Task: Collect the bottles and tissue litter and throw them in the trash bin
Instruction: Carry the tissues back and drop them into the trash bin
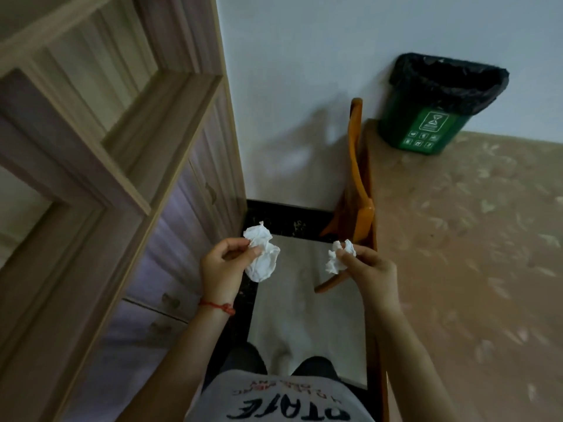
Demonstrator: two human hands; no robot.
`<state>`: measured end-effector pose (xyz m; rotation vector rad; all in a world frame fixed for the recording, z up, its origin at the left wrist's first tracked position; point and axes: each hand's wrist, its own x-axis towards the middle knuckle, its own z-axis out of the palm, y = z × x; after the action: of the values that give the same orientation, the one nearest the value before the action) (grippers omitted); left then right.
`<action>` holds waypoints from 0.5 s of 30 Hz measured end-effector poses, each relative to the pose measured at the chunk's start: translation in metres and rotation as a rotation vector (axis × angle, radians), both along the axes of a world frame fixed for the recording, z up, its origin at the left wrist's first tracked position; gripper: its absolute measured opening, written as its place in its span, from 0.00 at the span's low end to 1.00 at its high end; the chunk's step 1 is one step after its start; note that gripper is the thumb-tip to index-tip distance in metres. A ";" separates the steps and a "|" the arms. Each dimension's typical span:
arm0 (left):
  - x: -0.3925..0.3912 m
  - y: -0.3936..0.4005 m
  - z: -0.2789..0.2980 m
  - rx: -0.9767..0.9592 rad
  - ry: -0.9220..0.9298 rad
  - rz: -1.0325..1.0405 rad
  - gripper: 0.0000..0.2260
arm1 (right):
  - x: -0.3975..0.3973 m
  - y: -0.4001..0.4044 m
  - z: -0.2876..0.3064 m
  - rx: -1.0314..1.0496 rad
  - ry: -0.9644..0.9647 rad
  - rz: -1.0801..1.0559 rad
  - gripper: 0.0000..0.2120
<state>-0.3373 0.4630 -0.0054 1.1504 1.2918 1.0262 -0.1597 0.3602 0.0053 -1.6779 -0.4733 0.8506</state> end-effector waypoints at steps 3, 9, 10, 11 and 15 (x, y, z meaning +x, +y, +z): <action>0.016 0.039 0.002 0.016 -0.002 -0.008 0.11 | 0.013 0.035 -0.002 -0.013 -0.012 0.007 0.03; 0.058 0.134 0.000 0.001 -0.016 -0.096 0.09 | 0.034 0.115 -0.007 0.016 0.024 -0.064 0.03; 0.065 0.150 0.002 0.005 -0.020 -0.110 0.08 | 0.038 0.128 -0.006 0.029 0.029 -0.083 0.02; 0.072 0.166 0.004 0.012 -0.027 -0.126 0.08 | 0.042 0.141 -0.005 0.041 0.035 -0.097 0.02; 0.097 0.223 0.013 0.042 -0.047 -0.201 0.11 | 0.056 0.188 0.004 0.065 0.021 -0.126 0.03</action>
<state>-0.2399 0.6856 0.0074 1.2538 1.0978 0.9298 -0.1034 0.5480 0.0092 -1.6198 -0.3724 0.7526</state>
